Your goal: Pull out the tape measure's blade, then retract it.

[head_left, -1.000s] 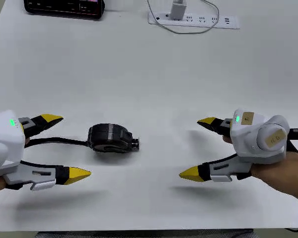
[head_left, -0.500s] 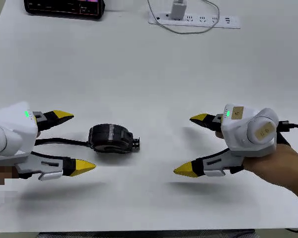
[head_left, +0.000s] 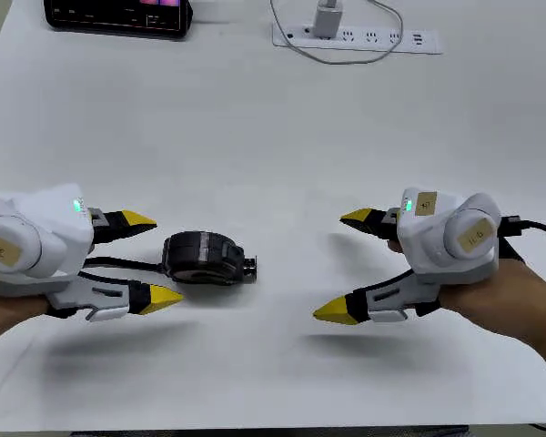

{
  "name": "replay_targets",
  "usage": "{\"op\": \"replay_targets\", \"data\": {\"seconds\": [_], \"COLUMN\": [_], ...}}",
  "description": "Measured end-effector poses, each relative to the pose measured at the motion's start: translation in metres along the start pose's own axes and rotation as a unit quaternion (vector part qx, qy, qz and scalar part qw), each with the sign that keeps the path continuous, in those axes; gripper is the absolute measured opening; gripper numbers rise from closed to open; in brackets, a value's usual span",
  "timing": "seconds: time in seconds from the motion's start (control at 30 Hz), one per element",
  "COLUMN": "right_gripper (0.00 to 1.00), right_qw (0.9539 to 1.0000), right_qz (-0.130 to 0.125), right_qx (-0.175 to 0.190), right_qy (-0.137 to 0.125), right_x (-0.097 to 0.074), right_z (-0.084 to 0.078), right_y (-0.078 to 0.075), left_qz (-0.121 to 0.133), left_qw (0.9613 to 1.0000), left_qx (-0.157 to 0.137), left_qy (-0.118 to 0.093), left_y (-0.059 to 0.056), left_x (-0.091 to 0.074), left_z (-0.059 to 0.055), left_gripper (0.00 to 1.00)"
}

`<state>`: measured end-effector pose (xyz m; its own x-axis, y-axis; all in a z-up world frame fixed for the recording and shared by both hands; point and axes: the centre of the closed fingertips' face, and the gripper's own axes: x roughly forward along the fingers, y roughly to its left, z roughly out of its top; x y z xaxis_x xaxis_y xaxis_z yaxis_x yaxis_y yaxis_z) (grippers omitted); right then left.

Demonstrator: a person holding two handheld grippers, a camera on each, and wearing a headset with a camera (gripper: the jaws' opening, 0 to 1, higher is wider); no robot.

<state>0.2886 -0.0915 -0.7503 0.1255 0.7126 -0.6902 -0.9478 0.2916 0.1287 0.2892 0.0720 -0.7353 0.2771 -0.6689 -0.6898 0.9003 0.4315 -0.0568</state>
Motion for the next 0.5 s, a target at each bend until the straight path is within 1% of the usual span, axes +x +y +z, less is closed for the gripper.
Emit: {"op": "replay_targets", "data": {"seconds": [0.1,0.17,0.27,0.37,0.5], "right_gripper": [0.79,0.79,0.79,0.79,0.79], "right_qw": [1.0000,1.0000,1.0000,1.0000,1.0000], "right_qz": [0.001,0.002,0.002,0.003,0.003], "right_qx": [0.001,0.000,0.001,0.002,0.002], "right_qy": [-0.001,-0.001,-0.002,-0.003,-0.005], "right_x": [0.001,0.001,0.002,0.002,0.004], "right_z": [0.001,0.001,0.002,0.003,0.003], "right_y": [0.000,0.000,0.000,0.000,-0.001], "left_qz": [-0.008,-0.010,-0.012,-0.017,-0.020], "left_qw": [1.0000,0.9999,0.9999,0.9997,0.9996], "left_qx": [0.004,0.006,0.010,0.013,0.015], "left_qy": [0.002,0.003,0.004,0.010,0.012], "left_y": [-0.001,-0.001,-0.002,-0.003,-0.002], "left_x": [0.003,0.005,0.008,0.010,0.013], "left_z": [0.001,0.001,0.001,-0.001,-0.001], "left_gripper": [0.48,0.45,0.43,0.39,0.36]}}
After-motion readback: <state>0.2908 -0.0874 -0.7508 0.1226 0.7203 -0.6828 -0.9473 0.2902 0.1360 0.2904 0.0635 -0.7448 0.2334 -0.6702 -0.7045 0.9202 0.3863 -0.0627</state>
